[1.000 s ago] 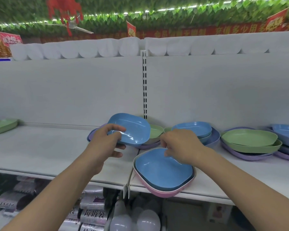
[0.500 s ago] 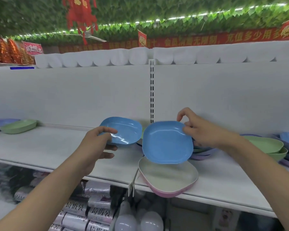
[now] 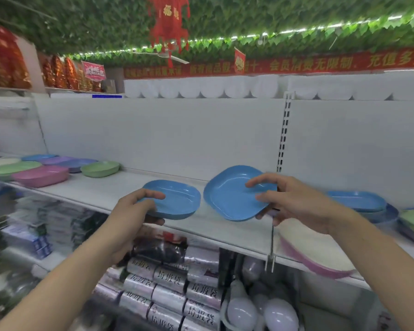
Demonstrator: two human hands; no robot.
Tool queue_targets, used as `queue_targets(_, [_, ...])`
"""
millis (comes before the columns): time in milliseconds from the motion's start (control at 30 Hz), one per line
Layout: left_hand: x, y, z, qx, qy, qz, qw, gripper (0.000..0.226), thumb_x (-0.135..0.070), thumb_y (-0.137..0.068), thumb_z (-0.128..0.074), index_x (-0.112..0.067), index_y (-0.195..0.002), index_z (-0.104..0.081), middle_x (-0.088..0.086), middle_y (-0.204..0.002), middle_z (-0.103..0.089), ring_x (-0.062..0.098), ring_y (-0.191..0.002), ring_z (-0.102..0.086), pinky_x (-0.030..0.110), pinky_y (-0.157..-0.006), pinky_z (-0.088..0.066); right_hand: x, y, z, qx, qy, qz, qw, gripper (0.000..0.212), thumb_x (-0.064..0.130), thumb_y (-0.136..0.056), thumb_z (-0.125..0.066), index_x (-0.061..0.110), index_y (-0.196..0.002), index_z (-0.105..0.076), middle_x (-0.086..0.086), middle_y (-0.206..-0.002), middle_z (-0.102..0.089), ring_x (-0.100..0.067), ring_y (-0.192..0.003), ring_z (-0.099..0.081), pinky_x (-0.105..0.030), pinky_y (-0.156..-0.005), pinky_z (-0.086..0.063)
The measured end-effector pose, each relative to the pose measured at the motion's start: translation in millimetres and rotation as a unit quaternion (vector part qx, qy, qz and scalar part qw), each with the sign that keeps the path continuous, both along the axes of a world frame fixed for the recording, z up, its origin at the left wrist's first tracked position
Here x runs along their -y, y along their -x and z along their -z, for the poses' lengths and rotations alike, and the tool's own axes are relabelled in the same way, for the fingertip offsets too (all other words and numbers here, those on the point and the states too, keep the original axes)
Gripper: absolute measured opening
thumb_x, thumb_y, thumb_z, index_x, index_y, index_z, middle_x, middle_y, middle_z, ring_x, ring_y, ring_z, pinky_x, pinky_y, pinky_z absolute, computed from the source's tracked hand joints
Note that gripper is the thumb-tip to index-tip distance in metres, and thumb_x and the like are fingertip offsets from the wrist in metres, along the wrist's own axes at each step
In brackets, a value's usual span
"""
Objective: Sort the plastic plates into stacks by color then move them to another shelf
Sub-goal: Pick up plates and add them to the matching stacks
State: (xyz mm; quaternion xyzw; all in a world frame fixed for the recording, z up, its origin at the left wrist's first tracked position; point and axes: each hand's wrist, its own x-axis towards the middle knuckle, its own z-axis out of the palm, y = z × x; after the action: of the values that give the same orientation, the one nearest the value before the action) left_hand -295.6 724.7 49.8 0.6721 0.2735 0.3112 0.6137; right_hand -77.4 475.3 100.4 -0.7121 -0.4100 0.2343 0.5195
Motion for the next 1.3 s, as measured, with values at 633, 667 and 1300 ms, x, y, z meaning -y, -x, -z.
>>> queue_targets(633, [-250, 370, 9, -0.050, -0.014, -0.216, 0.975, 0.019, -0.008, -0.098, -0.058, -0.020, -0.098, -0.073, 0.018, -0.104, -0.068, 0.022, -0.068, -0.071, 0.032, -0.053, -0.053, -395, 321, 50, -0.010, -0.063, -0.147, 0.987, 0.012, 0.017, -0.100, -0.064, 0.022, -0.111, -0.064, -0.007, -0.100, -0.061, -0.013, -0.058, -0.070, -0.026, -0.050, -0.054])
queue_targets(667, [-264, 379, 10, -0.055, -0.017, -0.225, 0.973, 0.020, -0.008, -0.097, -0.058, -0.021, -0.097, -0.073, 0.020, -0.103, -0.068, 0.022, -0.068, -0.070, 0.033, -0.054, -0.054, -411, 330, 51, 0.008, -0.064, -0.155, 0.986, 0.012, 0.017, -0.100, -0.064, 0.021, -0.111, -0.065, -0.002, -0.096, -0.060, -0.007, -0.055, -0.067, -0.024, -0.050, -0.054])
queue_targets(1300, [-618, 339, -28, -0.081, -0.072, -0.262, 0.959, 0.020, -0.006, -0.098, -0.057, -0.019, -0.103, -0.072, 0.016, -0.106, -0.067, 0.023, -0.069, -0.072, 0.033, -0.054, -0.056, -759, 268, 24, -0.004, -0.096, -0.095, 0.991, 0.020, 0.016, -0.096, -0.069, 0.020, -0.115, -0.061, -0.011, -0.095, -0.070, -0.022, -0.065, -0.073, -0.036, -0.059, -0.059])
